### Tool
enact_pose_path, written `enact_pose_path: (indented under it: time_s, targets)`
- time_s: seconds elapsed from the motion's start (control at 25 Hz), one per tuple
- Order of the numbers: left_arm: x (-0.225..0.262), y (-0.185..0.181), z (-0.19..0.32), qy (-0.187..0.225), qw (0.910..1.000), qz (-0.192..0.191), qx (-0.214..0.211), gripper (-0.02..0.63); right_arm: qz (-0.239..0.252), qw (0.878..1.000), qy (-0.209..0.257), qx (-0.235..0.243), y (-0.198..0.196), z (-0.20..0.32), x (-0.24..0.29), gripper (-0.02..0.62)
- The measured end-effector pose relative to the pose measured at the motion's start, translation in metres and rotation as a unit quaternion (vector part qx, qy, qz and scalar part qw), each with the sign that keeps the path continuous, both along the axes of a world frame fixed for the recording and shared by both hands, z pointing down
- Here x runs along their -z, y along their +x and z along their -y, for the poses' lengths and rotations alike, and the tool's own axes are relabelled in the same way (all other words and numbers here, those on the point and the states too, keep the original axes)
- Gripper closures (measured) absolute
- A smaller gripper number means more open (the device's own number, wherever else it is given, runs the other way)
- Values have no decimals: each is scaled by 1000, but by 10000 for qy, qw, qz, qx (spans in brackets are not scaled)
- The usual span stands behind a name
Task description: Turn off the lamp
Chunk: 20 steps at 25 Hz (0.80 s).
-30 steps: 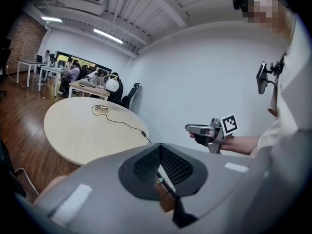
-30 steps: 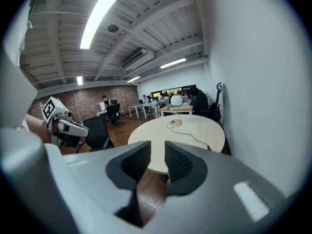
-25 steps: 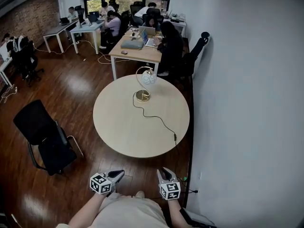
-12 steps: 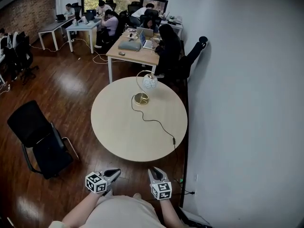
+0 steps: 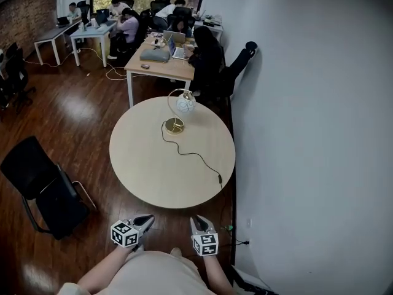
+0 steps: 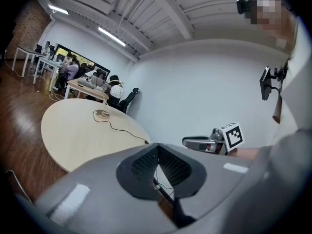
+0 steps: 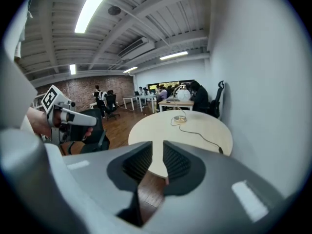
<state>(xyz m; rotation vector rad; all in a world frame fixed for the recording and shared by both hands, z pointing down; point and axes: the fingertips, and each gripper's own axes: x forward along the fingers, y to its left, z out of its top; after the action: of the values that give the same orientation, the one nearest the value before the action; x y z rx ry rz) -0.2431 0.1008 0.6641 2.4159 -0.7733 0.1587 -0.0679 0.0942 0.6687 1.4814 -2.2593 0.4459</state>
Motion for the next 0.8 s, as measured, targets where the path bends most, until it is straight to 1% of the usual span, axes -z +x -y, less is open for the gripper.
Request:
enact_pose_path:
  time_s: [0.08, 0.16, 0.44, 0.6, 0.8]
  targets:
    - [-3, -1, 2, -37, 10000, 41, -58, 606, -224, 9997, 21, -41, -1, -1, -1, 551]
    - [-7, 0, 3, -70, 9999, 76, -124, 606, -312, 9995, 39, -79, 0, -1, -1, 555]
    - [-11, 11, -1, -249, 9988, 40, -416, 606, -424, 9988, 9, -246, 3, -7, -1, 565]
    - [-8, 20, -5, -219, 9980, 55, -585, 606, -424, 9986, -7, -326, 7, -12, -2, 565]
    - [-10, 26, -12, -247, 9976, 112, -639, 606, -412, 9986, 15, -322, 10, -18, -3, 574]
